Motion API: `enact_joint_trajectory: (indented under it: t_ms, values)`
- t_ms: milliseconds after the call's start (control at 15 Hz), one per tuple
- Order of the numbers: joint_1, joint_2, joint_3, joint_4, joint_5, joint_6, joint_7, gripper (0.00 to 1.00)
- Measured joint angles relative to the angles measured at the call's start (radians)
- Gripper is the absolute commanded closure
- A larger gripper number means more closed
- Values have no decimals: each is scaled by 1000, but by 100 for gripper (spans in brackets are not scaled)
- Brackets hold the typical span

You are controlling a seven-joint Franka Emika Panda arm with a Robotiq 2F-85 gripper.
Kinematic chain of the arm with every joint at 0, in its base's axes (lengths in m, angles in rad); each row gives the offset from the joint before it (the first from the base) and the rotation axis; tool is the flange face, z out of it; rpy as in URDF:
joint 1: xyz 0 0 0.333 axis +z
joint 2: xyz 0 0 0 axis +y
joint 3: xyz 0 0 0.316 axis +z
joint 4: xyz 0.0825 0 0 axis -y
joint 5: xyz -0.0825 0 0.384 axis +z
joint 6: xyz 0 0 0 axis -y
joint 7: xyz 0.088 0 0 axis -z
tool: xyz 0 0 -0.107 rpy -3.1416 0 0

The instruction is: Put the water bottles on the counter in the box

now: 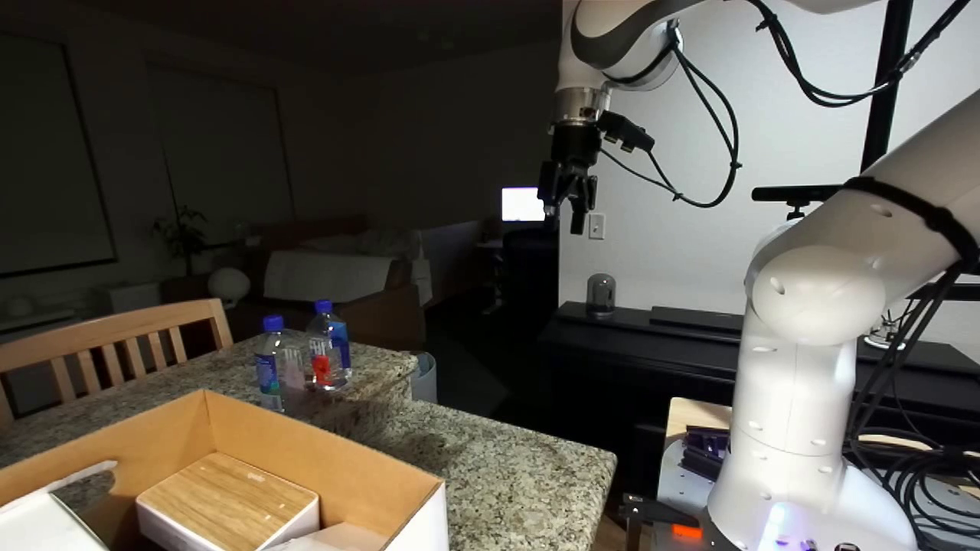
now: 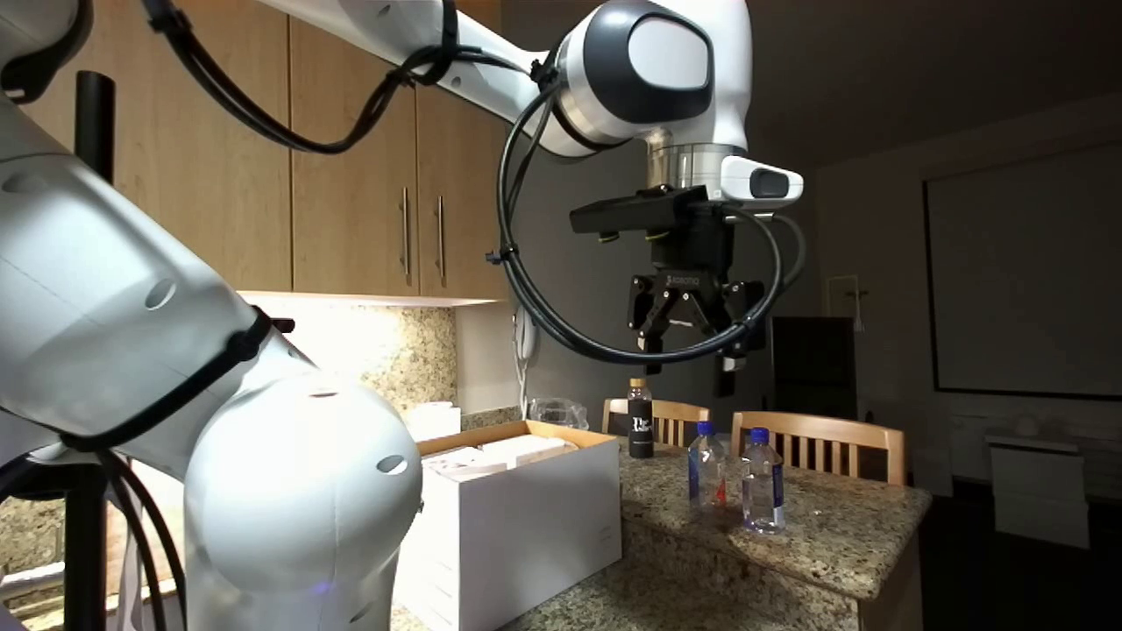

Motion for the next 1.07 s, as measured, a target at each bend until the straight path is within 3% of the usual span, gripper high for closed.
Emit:
enact_joint_trajectory:
  t_ms: [600, 933, 1067]
  values:
    - [3, 0, -2, 0, 1, 2, -37, 0]
    - [100, 47, 65, 266, 49, -182, -40, 0]
    - [109, 74, 75, 317, 50, -207, -40, 0]
